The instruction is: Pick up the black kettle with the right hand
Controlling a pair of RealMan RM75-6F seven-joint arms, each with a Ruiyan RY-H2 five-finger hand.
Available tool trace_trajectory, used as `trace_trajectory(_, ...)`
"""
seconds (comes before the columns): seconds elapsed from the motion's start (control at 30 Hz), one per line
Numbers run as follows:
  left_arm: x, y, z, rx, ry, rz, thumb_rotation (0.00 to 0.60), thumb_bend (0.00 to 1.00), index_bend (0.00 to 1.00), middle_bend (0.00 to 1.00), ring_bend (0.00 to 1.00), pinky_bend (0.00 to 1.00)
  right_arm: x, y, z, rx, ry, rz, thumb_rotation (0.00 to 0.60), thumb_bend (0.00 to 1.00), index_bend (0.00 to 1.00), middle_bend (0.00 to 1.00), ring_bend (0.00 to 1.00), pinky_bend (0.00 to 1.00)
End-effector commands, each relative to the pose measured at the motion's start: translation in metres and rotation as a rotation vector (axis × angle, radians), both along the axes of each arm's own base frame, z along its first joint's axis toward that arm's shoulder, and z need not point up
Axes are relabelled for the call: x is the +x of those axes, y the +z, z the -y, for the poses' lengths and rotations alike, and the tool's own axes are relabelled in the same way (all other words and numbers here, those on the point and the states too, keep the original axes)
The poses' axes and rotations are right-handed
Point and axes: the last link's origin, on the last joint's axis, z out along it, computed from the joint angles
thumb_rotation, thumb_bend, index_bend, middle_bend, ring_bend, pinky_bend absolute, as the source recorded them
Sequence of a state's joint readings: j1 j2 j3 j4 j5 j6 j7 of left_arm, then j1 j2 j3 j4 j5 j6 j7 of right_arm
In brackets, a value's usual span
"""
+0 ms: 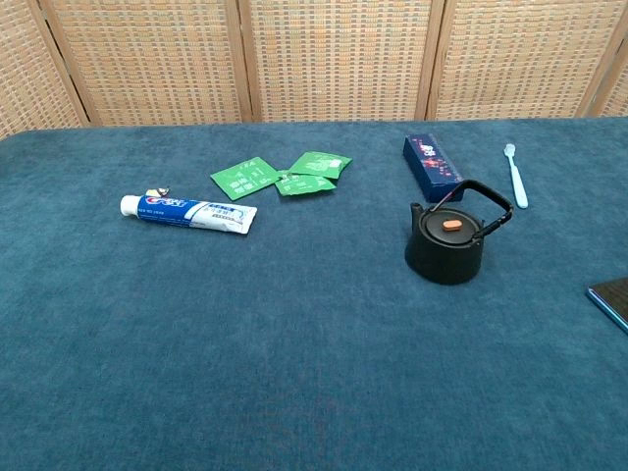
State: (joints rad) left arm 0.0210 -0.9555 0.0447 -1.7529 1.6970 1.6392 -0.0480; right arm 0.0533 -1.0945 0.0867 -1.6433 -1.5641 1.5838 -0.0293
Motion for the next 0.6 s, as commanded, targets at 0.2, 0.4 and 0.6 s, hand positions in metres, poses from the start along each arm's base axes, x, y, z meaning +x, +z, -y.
trace_trajectory(0.2, 0.0, 0.0, -0.001, 0.001, 0.004, 0.0, 0.6, 0.0, 0.0, 0.0, 0.0, 0.0, 0.001, -0.002, 0.003, 0.009, 0.0, -0.006, 0.6, 0.0, 0.04, 0.0, 0.0, 0.0)
trace_trajectory(0.4, -0.001, -0.002, -0.005, 0.002, 0.018, -0.005, 0.6, 0.0, 0.0, 0.0, 0.0, 0.0, 0.011, -0.005, 0.023, 0.047, 0.027, -0.027, 0.6, 0.0, 0.05, 0.0, 0.0, 0.0)
trace_trajectory(0.6, -0.003, -0.006, -0.014, 0.001, 0.038, -0.021, 0.6, 0.0, 0.0, 0.0, 0.0, 0.0, 0.051, -0.013, 0.066, 0.213, 0.101, -0.013, 0.6, 0.0, 0.12, 0.0, 0.0, 0.0)
